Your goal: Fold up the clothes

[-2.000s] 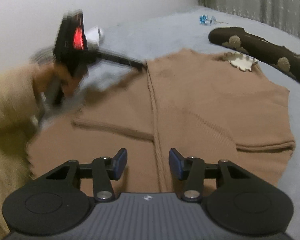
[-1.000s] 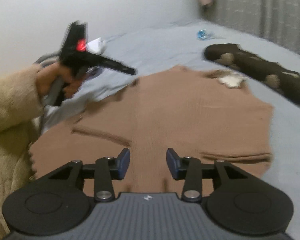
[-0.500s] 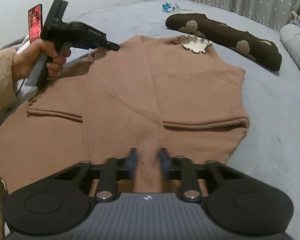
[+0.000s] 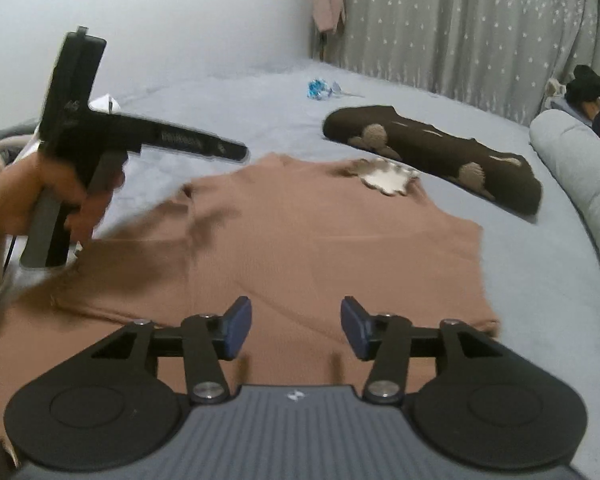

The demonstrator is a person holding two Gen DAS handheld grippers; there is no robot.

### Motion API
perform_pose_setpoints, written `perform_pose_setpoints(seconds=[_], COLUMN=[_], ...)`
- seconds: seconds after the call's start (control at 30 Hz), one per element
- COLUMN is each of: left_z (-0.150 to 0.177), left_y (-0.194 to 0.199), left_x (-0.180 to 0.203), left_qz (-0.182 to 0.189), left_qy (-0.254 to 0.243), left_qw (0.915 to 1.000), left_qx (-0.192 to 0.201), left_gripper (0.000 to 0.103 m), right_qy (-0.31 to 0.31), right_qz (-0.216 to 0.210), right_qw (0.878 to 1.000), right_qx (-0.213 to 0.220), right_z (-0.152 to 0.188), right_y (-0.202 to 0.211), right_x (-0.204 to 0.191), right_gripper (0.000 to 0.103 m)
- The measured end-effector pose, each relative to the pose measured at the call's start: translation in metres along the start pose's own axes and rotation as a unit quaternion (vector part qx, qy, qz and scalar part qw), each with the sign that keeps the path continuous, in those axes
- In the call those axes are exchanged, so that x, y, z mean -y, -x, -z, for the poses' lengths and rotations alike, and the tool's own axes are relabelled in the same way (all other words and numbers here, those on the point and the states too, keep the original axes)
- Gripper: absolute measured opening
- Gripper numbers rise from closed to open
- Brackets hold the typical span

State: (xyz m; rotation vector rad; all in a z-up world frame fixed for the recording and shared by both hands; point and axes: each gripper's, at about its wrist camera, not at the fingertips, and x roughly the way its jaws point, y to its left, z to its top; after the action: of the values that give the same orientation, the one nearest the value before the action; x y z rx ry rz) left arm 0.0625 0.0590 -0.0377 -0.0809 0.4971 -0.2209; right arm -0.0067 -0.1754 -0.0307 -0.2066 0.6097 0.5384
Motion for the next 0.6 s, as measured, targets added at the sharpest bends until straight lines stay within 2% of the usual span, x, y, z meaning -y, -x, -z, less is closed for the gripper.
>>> perform_pose_setpoints(seconds=[0.07, 0.13, 0.27, 0.33, 0.4, 0.47, 0.6], left_z=[0.016, 0.033, 0.047, 0.049, 0.050, 0.052, 0.057], left_y=[-0.002, -0.004, 0.008, 0.014, 0.020, 0.026, 0.047], left_x=[0.011, 0.019, 0.025, 0.024, 0.023, 0.021, 0.007], left_qz=[0.014, 0.011, -0.002, -0.009, -0.016, -0.021, -0.016], left_qy=[-0.014, -0.032, -0.058, -0.055, -0.052, -0.044, 0.025], left_qw=[0.9994, 0.9981, 0.9976, 0.9975, 0.9972, 0.9971, 0.9953], left_qx=[-0.027, -0.052, -0.037, -0.044, -0.051, -0.058, -0.092], left_gripper=[0.042, 0.042, 0.048, 0.051, 0.063, 0.064, 0.066], right_qy=[-0.002, -0.020, -0.056, -0.069, -0.073, -0.082, -0.080], right_qz=[0.002, 0.013, 0.030, 0.034, 0.036, 0.030, 0.016], right_qw=[1.000, 1.000, 0.998, 0.997, 0.997, 0.996, 0.996], right_qx=[-0.002, -0.003, -0.003, -0.001, -0.001, -0.005, -0.027], right_z=[0.005, 0.015, 0.034, 0.042, 0.049, 0.055, 0.063], right_y=[-0.012, -0.014, -0.013, -0.003, 0.007, 0.017, 0.033], right_x=[-0.011, -0.013, -0.014, -0.012, -0.013, -0.014, -0.015], right_gripper=[0.053, 0.054, 0.056, 0.056, 0.056, 0.057, 0.058])
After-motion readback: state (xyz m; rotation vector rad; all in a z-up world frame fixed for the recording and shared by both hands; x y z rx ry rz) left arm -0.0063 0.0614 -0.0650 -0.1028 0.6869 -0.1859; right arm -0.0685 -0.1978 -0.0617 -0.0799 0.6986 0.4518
